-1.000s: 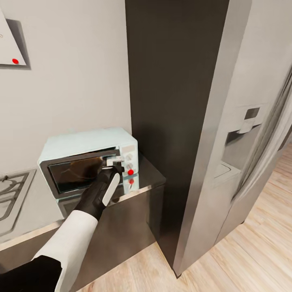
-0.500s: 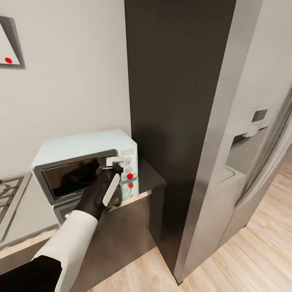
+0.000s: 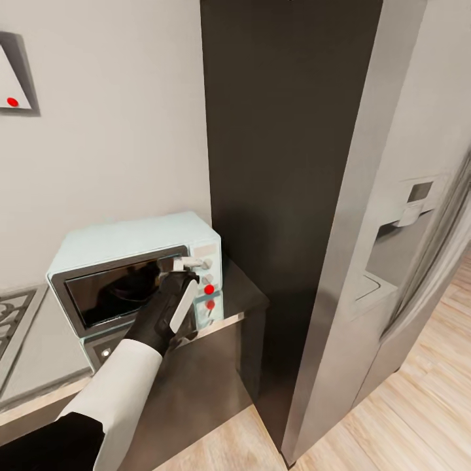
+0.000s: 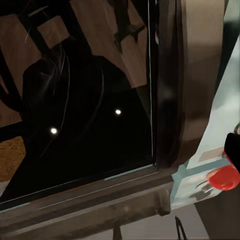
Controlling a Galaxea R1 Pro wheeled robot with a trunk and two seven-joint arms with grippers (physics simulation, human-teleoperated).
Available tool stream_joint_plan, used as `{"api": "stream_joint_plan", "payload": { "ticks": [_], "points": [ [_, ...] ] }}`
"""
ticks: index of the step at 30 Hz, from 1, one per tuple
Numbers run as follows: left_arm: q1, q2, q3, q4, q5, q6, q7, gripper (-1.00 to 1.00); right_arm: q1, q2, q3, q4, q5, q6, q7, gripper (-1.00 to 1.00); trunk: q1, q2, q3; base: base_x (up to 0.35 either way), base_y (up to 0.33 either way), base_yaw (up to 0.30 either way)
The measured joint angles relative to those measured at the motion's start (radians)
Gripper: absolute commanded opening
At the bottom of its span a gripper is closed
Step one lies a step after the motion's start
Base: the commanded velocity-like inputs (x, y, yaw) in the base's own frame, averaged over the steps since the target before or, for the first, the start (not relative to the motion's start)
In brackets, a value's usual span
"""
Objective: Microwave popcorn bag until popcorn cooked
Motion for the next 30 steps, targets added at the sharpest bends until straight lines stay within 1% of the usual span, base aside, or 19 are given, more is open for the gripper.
{"api": "stream_joint_plan", "payload": {
  "ticks": [2, 3, 4, 5, 19, 21, 24, 30],
  "points": [
    [0.000, 0.000, 0.000, 0.000, 0.007, -0.041, 0.005, 1.00, 0.000, 0.000, 0.000, 0.000, 0.000, 0.000, 0.000, 1.00, 0.006, 0.000, 0.000, -0.230, 0.000, 0.000],
    [0.000, 0.000, -0.001, 0.000, 0.011, -0.084, 0.003, 1.00, 0.000, 0.000, 0.000, 0.000, 0.000, 0.000, 0.000, 1.00, 0.011, 0.000, 0.000, -0.308, 0.000, 0.000],
    [0.000, 0.015, -0.001, 0.000, 0.009, -0.101, -0.049, 1.00, 0.000, 0.000, 0.000, 0.000, 0.000, 0.000, 0.000, 1.00, 0.014, 0.000, 0.000, -0.330, 0.000, 0.000],
    [0.000, 0.025, -0.003, 0.000, 0.020, -0.111, -0.070, 1.00, 0.000, 0.000, 0.000, 0.000, 0.000, 0.000, 0.000, 1.00, 0.014, 0.001, 0.000, -0.337, 0.000, 0.000],
    [0.000, 0.022, -0.004, 0.001, 0.020, -0.111, -0.070, 1.00, 0.000, 0.000, 0.000, 0.000, -0.001, -0.001, 0.000, 1.00, 0.014, 0.001, 0.000, -0.345, 0.000, 0.000],
    [0.000, 0.014, -0.005, 0.001, 0.019, -0.111, -0.070, 1.00, 0.000, 0.000, 0.000, 0.000, 0.000, -0.001, 0.000, 1.00, 0.014, 0.001, 0.000, -0.346, 0.000, 0.000],
    [0.000, 0.010, -0.005, 0.004, 0.021, -0.111, -0.070, 1.00, 0.000, 0.000, 0.000, 0.000, 0.000, -0.001, 0.000, 1.00, 0.014, 0.001, 0.000, -0.346, 0.000, 0.000],
    [0.000, 0.010, -0.004, 0.057, 0.019, -0.114, -0.070, 1.00, 0.000, 0.002, 0.000, 0.000, 0.000, 0.002, 0.000, 1.00, 0.014, 0.001, 0.000, -0.345, 0.000, 0.000]
  ]
}}
